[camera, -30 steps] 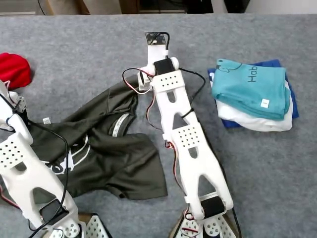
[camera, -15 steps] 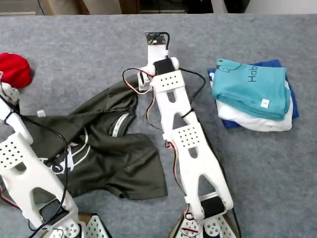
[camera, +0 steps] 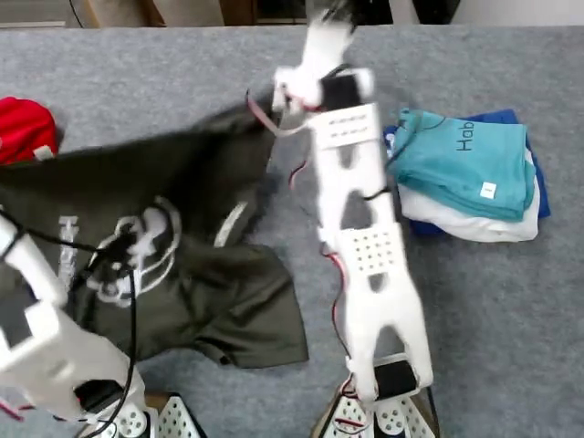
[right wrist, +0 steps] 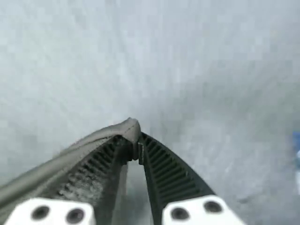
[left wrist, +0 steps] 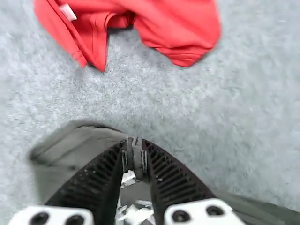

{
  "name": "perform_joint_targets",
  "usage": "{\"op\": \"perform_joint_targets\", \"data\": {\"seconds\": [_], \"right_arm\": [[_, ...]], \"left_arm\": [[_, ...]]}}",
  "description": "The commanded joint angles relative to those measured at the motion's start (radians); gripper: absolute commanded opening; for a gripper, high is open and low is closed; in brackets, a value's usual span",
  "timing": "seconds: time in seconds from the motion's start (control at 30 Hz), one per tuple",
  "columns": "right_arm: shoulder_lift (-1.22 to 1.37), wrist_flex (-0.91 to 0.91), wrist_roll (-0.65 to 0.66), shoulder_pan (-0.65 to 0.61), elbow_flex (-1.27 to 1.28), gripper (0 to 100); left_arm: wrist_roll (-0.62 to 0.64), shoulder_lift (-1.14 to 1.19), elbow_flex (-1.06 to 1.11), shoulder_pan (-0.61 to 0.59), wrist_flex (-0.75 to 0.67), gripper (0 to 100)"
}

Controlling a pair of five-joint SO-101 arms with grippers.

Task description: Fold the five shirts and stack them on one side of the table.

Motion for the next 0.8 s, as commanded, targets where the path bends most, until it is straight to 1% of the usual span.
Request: {"op": "perform_joint_targets", "data": {"seconds": [0.0,0.13,0.2,0.33,0.53,0.77], "right_arm": [[-0.401,-0.02,-0.006,0.045,-0.025,0.2],[-0.664,-0.104,0.032,0.05,-0.025,0.2],[-0.769,-0.149,0.072,0.05,-0.024,0.2],[-0.938,-0.173,0.15,0.047,-0.022,0.2],[-1.106,-0.135,0.25,0.05,-0.022,0.2],[-1.191,-0.018,0.295,0.05,-0.022,0.2]], "left_arm": [[-0.026,-0.226,0.046,0.005,0.012,2],[-0.064,-0.398,0.089,0.005,0.012,2],[-0.071,-0.478,0.112,0.0,0.012,2],[-0.072,-0.636,0.146,-0.006,0.012,2],[-0.072,-0.877,0.146,-0.006,0.012,2],[-0.074,-1.053,0.143,-0.006,0.012,2]]}}
